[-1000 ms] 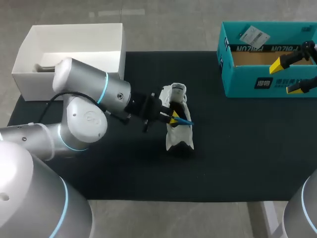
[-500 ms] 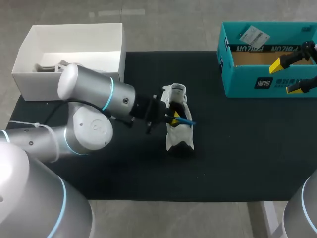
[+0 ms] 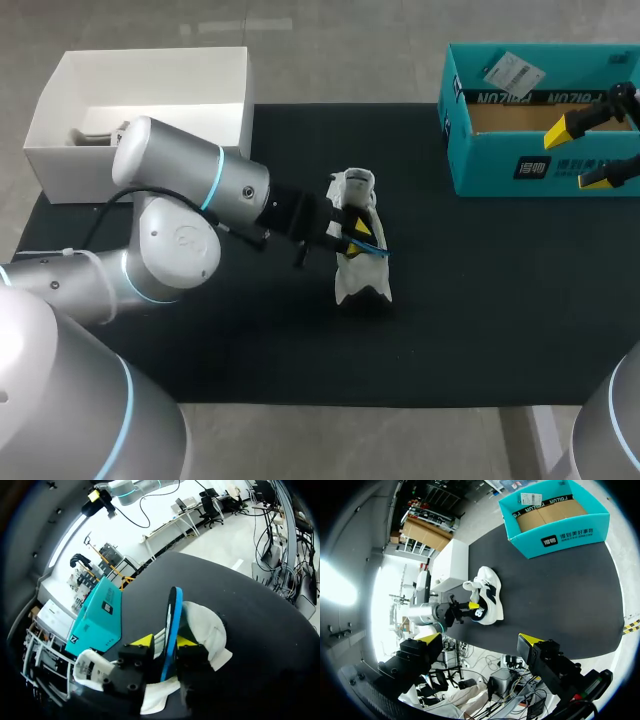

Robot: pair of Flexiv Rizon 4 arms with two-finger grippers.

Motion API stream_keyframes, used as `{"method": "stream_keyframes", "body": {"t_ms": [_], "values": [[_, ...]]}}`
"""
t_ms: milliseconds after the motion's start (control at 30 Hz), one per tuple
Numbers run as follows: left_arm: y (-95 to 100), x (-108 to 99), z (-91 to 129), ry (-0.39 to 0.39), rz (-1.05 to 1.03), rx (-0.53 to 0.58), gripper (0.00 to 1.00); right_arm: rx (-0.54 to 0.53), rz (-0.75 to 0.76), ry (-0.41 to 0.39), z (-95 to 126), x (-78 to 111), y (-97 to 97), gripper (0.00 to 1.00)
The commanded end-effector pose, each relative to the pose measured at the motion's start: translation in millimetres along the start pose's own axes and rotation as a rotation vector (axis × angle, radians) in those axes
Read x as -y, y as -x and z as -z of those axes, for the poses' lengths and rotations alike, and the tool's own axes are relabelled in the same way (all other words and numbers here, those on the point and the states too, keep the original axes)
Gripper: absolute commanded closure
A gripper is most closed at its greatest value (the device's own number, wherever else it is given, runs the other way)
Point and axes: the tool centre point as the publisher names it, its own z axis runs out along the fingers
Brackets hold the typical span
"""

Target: Take the shoe out of the shoebox, open the shoe tongue, remove and reinsert the insole, then place the shoe into the shoebox

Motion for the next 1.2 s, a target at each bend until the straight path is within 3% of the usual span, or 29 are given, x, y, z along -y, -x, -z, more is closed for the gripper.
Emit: {"method": "stream_keyframes", "body": {"t_ms": [33, 633, 833, 867, 900, 933, 1100, 1167, 1200], "values": [[-5.6, 0, 6, 0.0, -0.005, -0.015, 1.0, 0.003, -0.002, -0.001, -1, -0.5, -0.5, 0.0], [-1.1, -27, -19, 0.132, -0.13, 0.011, 1.0, 0.003, -0.002, -0.001, -1, -0.5, -0.5, 0.0], [0.8, -27, -12, 0.112, -0.087, 0.011, 1.0, 0.003, -0.002, -0.001, -1, -0.5, -0.5, 0.0], [1.2, -25, -9, 0.103, -0.08, 0.014, 0.91, 0.003, -0.002, -0.001, -1, -0.5, -0.5, 0.0], [1.4, -22, -7, 0.092, -0.075, 0.014, 0.73, 0.003, -0.002, -0.001, -1, -0.5, -0.5, 0.0], [1.5, -19, -5, 0.082, -0.072, 0.013, 0.65, 0.003, -0.002, -0.001, -1, -0.5, -0.5, 0.0], [-0.1, -7, 3, 0.052, -0.083, 0.01, 0.62, 0.003, -0.002, -0.001, -1, -0.5, -0.5, 0.0], [-1.3, -3, 4, 0.043, -0.085, 0.008, 0.66, 0.003, -0.002, -0.001, -1, -0.5, -0.5, 0.0], [-2.0, -2, 4, 0.041, -0.088, 0.005, 0.73, 0.003, -0.002, -0.001, -1, -0.5, -0.5, 0.0]]}}
